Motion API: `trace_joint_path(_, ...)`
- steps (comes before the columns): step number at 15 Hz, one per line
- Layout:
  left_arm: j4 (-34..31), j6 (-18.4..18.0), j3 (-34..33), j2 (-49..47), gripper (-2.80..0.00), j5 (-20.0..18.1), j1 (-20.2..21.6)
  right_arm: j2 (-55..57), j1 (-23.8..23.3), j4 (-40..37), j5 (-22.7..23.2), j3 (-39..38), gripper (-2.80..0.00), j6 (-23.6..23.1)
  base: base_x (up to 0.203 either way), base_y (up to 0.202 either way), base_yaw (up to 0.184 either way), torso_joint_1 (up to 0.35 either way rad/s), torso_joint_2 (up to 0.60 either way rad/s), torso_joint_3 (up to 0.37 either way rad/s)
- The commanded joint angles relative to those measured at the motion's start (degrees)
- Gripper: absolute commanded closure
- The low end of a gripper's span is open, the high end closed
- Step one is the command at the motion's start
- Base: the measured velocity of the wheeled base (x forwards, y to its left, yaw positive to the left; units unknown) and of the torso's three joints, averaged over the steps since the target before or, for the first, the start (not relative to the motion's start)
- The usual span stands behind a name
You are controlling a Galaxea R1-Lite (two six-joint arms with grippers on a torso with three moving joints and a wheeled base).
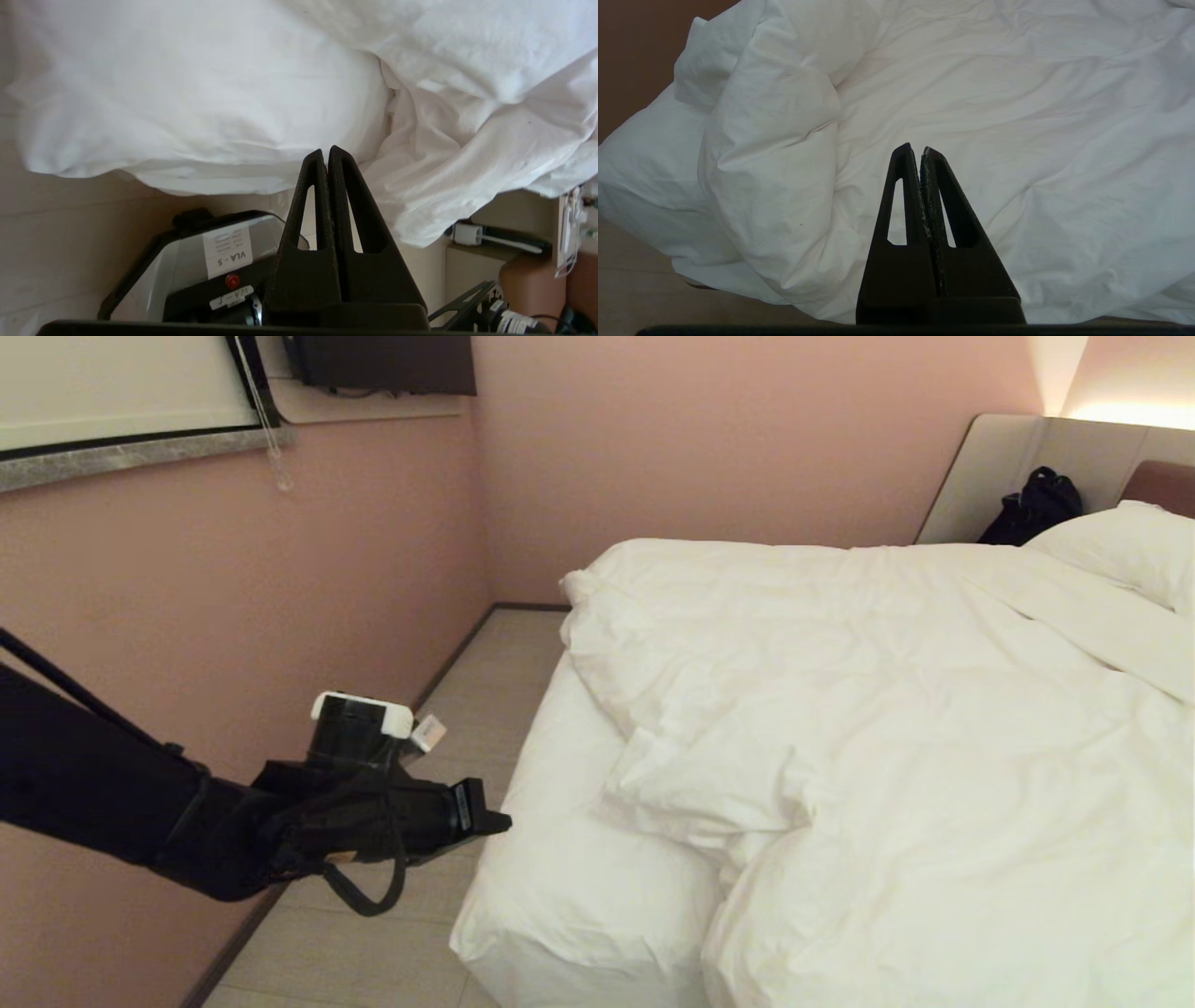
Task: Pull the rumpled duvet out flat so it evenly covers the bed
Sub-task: Flatten the corners of the folded blanket
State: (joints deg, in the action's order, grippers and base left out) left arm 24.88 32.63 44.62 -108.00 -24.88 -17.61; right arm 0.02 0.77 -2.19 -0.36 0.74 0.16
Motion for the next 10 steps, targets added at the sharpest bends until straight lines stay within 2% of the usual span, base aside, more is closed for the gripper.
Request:
trace_joint_path(1,0.3,0.3,0.6,-1.6,0.0,0.0,-1.6,0.0,0.0,0.0,0.0,0.0,0.0,0.0,0.0,0.0,0.0,0.0,0.0,0.0)
trace_joint_path(4,0.3,2.6,3.4,-3.6,0.0,0.1,-2.7,0.0,0.0,0.0,0.0,0.0,0.0,0.0,0.0,0.0,0.0,0.0,0.0,0.0)
trace_joint_path(10,0.3,3.0,9.3,-8.5,0.0,0.1,-4.6,0.0,0.0,0.0,0.0,0.0,0.0,0.0,0.0,0.0,0.0,0.0,0.0,0.0)
